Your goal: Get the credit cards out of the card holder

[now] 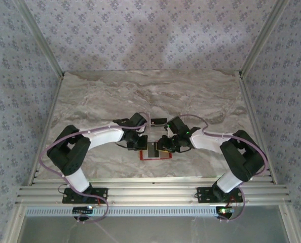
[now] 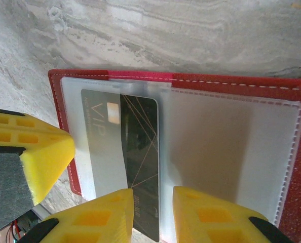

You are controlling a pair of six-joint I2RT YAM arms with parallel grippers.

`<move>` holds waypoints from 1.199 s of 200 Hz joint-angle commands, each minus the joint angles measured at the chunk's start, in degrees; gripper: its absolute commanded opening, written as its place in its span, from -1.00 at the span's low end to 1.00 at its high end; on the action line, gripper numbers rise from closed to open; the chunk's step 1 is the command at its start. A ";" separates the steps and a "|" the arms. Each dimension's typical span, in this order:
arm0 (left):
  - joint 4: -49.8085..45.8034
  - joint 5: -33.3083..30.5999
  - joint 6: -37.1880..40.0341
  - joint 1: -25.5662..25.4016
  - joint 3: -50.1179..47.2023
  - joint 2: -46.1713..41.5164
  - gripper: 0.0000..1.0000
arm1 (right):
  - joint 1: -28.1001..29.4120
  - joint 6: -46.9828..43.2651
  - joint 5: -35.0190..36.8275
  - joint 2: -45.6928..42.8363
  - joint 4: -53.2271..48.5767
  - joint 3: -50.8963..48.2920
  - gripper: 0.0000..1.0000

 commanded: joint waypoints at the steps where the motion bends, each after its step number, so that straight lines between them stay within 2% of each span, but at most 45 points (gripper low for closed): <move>1: -2.66 -1.51 1.03 -0.51 1.61 0.94 -0.82 | -0.43 -1.23 -2.30 1.67 0.85 0.03 -0.45; 121: -6.85 -3.39 3.94 -0.53 2.61 5.27 -0.84 | -0.59 0.30 -7.92 3.44 6.93 -0.16 -0.55; 155: -6.89 -3.53 4.05 -0.56 2.41 5.58 -0.84 | -0.71 0.38 -7.97 4.58 7.54 -0.27 -0.59; 190: -7.26 -3.88 4.37 -0.56 2.42 5.71 -0.85 | -0.77 1.48 -8.19 5.99 9.59 -1.14 -0.71; 240: -7.53 -4.76 4.24 -0.57 2.01 5.70 -0.85 | -1.86 1.71 -6.52 2.31 9.01 -3.60 -0.81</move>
